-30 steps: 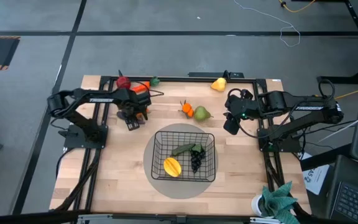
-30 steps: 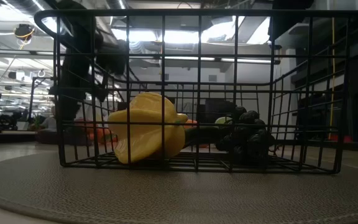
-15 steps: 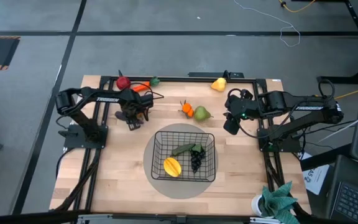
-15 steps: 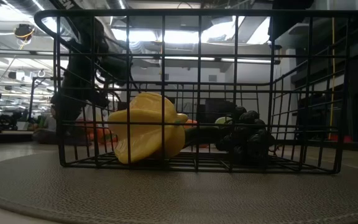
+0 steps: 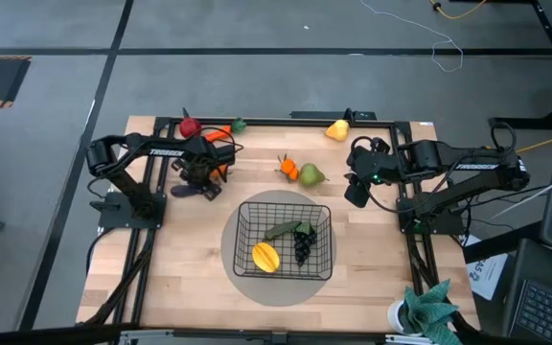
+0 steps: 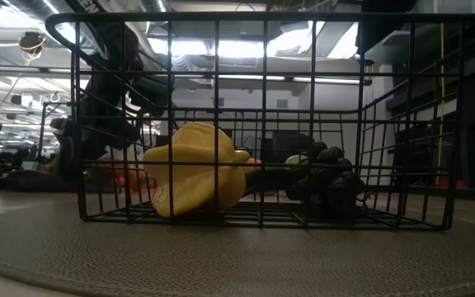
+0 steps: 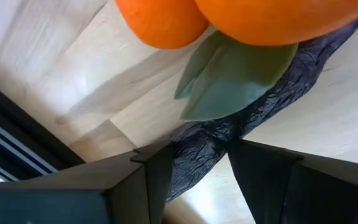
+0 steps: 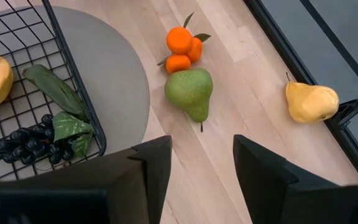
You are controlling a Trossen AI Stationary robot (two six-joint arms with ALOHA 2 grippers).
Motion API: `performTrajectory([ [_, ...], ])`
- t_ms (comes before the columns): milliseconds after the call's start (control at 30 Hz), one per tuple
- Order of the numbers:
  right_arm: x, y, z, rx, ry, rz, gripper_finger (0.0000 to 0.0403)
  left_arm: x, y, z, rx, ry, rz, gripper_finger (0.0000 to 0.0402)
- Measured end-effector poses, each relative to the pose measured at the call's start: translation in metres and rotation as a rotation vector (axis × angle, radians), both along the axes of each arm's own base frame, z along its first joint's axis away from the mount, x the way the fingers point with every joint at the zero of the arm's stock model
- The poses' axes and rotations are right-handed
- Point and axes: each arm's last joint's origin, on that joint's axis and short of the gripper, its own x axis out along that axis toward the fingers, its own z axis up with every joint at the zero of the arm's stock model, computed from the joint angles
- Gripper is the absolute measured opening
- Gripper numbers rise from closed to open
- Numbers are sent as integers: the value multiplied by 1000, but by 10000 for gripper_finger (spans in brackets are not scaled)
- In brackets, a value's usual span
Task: Build produce basket
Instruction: Put the eggplant into the wire basket
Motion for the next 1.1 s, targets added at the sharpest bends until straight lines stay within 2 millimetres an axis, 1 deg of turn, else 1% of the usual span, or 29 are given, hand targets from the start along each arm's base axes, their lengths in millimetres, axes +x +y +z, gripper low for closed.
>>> performTrajectory([
  [67,0,0,0,0,0,0,161,0,0,1,-10,7,-34,154],
  [167,0,0,0,0,0,0,161,2,1,8,-19,46,-47,153],
  [233,0,0,0,0,0,0,161,5,3,17,-9,58,-53,153],
  [300,0,0,0,1,0,0,161,13,6,27,18,24,-74,153],
  [400,0,0,0,3,-1,-3,161,24,6,38,14,-27,-170,153],
  [467,0,0,0,3,-2,-4,161,27,5,42,-2,-47,-254,153],
  [600,0,0,0,3,1,-3,161,27,-1,41,-39,-32,-388,153],
  [800,-3,0,-1,2,29,-3,161,15,-11,34,-95,64,-383,153],
  [1000,-4,0,-2,11,36,-22,161,9,-21,23,-133,102,-478,153],
  [1100,-4,0,-2,11,36,-22,161,3,-23,17,-147,129,-487,153],
])
